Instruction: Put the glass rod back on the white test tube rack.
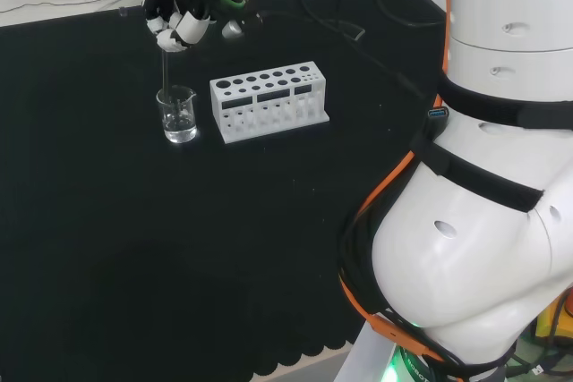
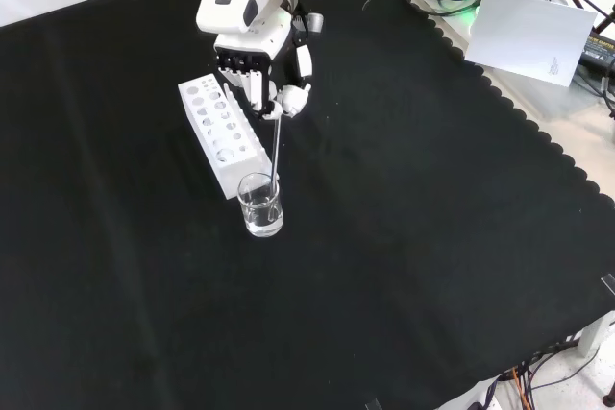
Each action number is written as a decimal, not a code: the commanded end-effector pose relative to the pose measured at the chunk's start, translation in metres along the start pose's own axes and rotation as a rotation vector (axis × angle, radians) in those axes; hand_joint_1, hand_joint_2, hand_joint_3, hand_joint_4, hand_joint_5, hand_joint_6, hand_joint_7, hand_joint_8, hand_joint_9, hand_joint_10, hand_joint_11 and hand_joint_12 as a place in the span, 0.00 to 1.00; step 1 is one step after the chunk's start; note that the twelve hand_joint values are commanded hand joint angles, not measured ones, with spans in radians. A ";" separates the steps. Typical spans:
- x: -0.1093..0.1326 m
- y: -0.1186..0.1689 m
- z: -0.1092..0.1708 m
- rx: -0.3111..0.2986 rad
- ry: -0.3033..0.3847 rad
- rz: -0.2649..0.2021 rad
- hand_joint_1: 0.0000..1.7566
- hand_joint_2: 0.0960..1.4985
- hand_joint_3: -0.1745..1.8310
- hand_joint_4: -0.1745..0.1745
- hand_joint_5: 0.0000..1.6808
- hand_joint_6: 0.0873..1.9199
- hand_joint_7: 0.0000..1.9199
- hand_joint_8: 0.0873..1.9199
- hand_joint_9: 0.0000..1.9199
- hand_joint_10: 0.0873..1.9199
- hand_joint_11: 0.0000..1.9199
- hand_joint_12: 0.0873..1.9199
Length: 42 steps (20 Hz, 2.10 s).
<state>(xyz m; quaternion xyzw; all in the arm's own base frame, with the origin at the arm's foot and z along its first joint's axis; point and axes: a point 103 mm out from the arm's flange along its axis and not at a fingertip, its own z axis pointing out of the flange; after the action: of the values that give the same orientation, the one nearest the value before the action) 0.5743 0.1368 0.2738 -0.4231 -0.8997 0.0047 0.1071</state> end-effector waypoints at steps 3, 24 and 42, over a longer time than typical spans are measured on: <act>-0.001 -0.006 -0.009 -0.010 -0.009 0.000 0.67 0.39 0.53 0.00 0.63 0.57 0.73 0.72 0.98 0.60 0.99 0.56; -0.019 -0.046 -0.065 -0.079 -0.057 0.068 0.67 0.39 0.54 0.00 0.63 0.57 0.73 0.72 0.98 0.60 0.99 0.56; -0.022 -0.061 -0.099 -0.128 -0.078 0.106 0.67 0.39 0.54 0.00 0.64 0.57 0.73 0.72 0.98 0.60 0.99 0.56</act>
<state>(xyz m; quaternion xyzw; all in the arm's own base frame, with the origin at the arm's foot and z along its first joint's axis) 0.5620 0.0801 0.3695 -0.4685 -0.8817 -0.0299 0.0467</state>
